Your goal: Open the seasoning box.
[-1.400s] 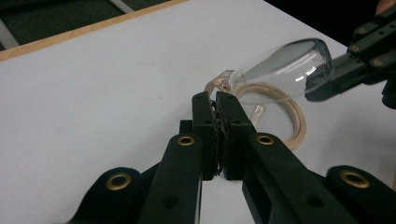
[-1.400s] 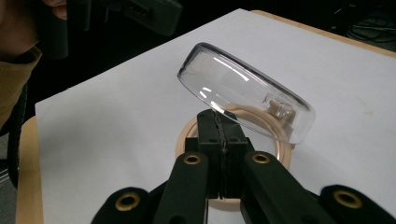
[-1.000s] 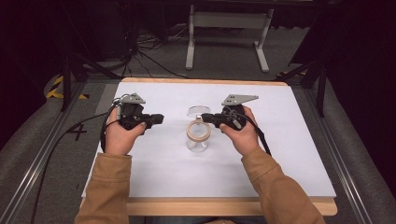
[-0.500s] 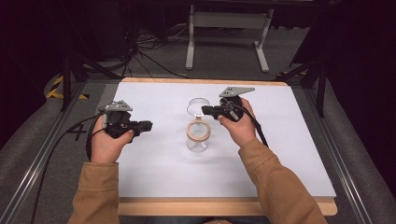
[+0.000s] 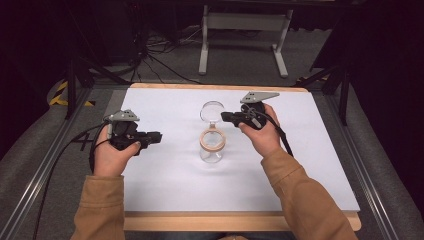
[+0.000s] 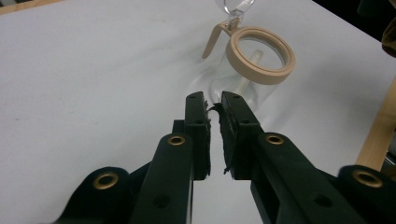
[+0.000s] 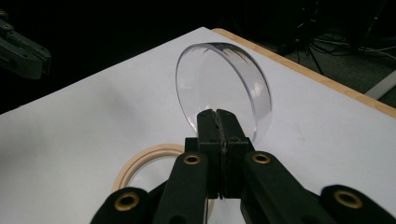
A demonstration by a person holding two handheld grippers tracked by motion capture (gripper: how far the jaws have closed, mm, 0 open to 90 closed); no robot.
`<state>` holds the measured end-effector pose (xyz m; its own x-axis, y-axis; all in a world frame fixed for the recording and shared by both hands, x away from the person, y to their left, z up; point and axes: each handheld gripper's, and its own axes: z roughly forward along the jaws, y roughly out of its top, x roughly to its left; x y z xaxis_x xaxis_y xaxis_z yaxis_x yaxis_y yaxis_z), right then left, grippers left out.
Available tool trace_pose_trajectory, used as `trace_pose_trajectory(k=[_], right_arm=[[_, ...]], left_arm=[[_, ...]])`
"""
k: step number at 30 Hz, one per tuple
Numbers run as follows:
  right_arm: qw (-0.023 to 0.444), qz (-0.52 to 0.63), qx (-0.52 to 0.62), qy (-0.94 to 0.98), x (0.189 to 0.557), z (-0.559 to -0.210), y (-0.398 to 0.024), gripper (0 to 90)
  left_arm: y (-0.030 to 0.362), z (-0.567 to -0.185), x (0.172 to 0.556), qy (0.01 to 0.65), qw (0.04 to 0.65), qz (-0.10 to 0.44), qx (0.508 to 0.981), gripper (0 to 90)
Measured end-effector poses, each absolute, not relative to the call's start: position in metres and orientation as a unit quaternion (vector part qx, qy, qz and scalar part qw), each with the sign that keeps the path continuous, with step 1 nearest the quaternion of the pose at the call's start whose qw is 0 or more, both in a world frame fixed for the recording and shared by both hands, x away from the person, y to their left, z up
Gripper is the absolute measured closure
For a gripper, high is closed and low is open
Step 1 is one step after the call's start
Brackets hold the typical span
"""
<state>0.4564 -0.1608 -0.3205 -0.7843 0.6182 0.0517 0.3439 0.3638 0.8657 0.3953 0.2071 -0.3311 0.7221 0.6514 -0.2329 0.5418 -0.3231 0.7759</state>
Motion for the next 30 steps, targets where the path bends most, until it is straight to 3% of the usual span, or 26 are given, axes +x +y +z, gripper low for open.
trace_pose_trajectory(k=[14, 22, 30], right_arm=[[0.164, 0.475, 0.292, 0.814, 0.422, -0.298, -0.225, 77.0], [0.175, 0.456, 0.328, 0.809, 0.412, -0.305, -0.274, 69.0], [0.191, 0.450, 0.367, 0.792, 0.397, -0.319, -0.322, 66.7]], left_arm=[[0.208, -0.330, 0.386, 0.357, 0.433, 0.044, 0.827, 76.8], [0.213, -0.332, 0.383, 0.367, 0.431, 0.041, 0.823, 74.5], [0.210, -0.344, 0.390, 0.380, 0.411, 0.034, 0.828, 73.4]])
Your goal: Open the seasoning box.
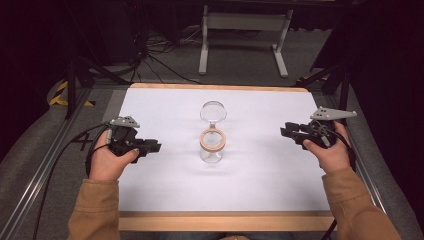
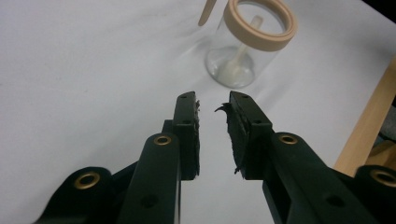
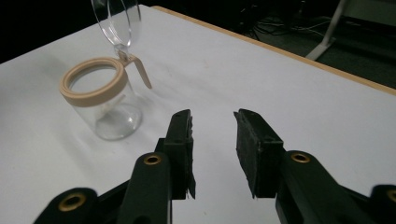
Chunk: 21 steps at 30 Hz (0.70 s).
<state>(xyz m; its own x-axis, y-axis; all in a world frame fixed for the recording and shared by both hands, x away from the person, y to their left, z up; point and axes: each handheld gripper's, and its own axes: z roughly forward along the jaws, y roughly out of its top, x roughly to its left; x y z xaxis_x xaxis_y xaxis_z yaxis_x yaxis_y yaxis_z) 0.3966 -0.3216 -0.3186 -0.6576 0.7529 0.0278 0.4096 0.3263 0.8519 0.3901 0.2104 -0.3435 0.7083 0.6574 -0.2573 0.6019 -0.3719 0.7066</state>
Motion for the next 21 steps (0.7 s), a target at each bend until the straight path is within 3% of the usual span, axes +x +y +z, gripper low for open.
trace_pose_trajectory(k=[8, 21], right_arm=[[0.190, 0.426, 0.398, 0.790, 0.383, -0.345, -0.360, 62.4], [0.181, 0.389, 0.450, 0.783, 0.385, -0.405, -0.382, 54.0]], left_arm=[[0.210, -0.352, 0.393, 0.394, 0.395, 0.030, 0.829, 71.8], [0.214, -0.367, 0.400, 0.415, 0.369, 0.023, 0.831, 70.5]])
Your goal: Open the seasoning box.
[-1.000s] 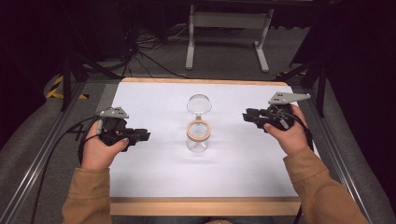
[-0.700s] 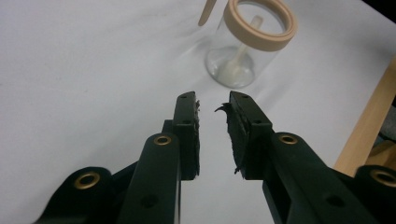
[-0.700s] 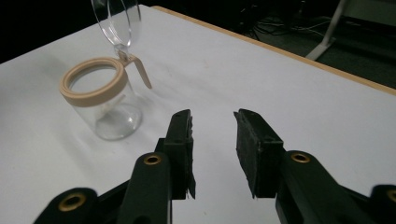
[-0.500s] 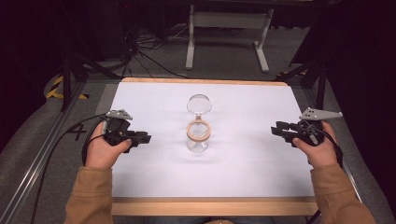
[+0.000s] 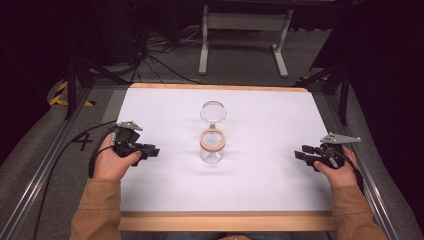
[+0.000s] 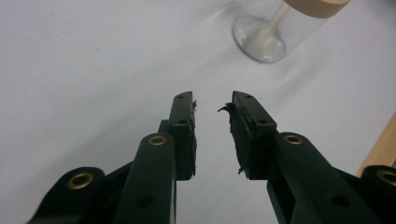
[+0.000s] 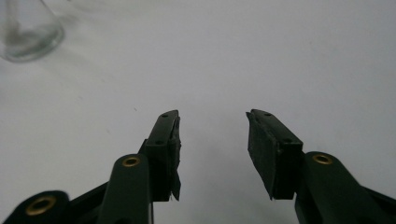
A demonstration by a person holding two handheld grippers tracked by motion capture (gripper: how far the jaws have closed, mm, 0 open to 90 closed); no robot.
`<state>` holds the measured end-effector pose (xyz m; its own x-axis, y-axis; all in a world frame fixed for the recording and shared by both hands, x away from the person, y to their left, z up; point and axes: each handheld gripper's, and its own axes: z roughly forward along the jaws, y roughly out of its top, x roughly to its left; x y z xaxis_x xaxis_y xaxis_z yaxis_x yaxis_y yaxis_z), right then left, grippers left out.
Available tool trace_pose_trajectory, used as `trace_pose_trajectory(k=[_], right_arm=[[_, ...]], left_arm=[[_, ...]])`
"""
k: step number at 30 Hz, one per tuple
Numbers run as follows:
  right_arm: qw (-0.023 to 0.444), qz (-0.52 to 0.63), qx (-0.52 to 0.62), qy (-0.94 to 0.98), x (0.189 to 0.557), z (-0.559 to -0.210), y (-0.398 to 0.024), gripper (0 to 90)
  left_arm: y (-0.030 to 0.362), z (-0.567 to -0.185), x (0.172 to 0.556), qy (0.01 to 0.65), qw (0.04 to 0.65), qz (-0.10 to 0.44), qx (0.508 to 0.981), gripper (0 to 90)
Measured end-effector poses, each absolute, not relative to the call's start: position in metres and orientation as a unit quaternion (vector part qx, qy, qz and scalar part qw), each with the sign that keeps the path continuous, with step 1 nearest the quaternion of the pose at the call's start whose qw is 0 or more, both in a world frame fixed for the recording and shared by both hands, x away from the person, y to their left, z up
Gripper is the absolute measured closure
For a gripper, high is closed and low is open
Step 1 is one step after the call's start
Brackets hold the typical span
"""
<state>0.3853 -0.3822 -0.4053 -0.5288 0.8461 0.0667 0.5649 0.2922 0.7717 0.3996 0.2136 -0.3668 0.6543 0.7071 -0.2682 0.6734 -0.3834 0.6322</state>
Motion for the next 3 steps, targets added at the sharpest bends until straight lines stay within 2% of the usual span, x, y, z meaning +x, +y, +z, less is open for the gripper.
trace_pose_trajectory(k=[3], right_arm=[[0.180, 0.387, 0.458, 0.780, 0.3852, -0.4130, -0.3837, 50.5]], left_arm=[[0.2124, -0.3652, 0.3992, 0.414, 0.375, 0.022, 0.829, 68.6]])
